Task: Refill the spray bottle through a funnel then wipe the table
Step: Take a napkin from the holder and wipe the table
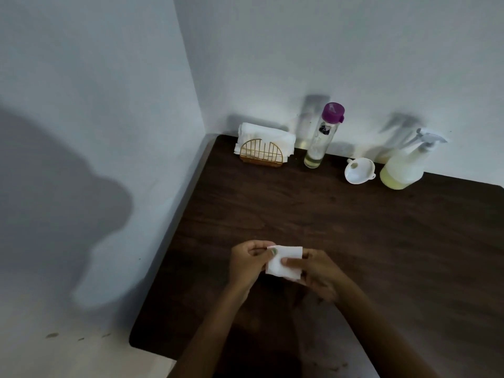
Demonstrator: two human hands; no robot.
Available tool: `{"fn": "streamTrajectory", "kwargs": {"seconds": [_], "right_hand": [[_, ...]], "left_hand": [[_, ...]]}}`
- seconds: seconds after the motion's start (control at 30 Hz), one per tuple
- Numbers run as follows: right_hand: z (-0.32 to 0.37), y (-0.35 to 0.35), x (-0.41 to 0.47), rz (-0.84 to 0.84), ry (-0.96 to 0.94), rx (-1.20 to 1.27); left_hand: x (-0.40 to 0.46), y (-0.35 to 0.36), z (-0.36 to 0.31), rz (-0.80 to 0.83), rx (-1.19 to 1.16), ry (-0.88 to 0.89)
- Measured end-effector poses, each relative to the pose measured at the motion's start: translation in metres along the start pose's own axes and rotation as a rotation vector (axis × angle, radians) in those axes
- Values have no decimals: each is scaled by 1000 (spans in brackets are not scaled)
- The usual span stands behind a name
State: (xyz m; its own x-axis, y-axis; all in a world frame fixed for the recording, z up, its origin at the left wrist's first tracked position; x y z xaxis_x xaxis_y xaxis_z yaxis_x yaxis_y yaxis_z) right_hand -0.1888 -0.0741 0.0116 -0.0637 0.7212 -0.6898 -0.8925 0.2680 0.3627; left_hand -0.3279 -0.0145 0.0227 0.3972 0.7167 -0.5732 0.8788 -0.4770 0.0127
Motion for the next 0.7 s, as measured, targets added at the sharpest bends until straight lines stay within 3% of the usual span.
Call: {"fn": "streamTrajectory", "kwargs": {"seconds": [0.1,0.23,0.33,0.53,0.7], "right_hand": [[3,2,15,-72,-8,-94],[46,-15,44,-572,-269,-595],[73,-21,78,-707,-420,-895],[57,4,137,-499,-239,-1474],[-3,78,135,-60,-453,-1708]], "left_hand": [[11,-18,9,-113,138,56],[30,-62,28,-334,373,140],[50,-89,46,-458,483,130],[63,-99,57,-545,365,146],[68,-100,64,-549,305,137]]}}
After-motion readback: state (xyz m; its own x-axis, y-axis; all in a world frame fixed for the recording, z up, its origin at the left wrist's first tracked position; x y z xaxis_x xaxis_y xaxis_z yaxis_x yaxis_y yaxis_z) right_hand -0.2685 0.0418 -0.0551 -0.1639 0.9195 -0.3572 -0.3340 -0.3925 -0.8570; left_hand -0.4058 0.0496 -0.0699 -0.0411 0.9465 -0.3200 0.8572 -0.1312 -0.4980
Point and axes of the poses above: each hand's wrist, its own x-axis towards the middle knuckle, its own y-axis out of the palm, z = x × y, the point moved 3 cm from there along x, towards the middle knuckle, and after that the axes turned 12 degrees about z, right-handed, at the moved point
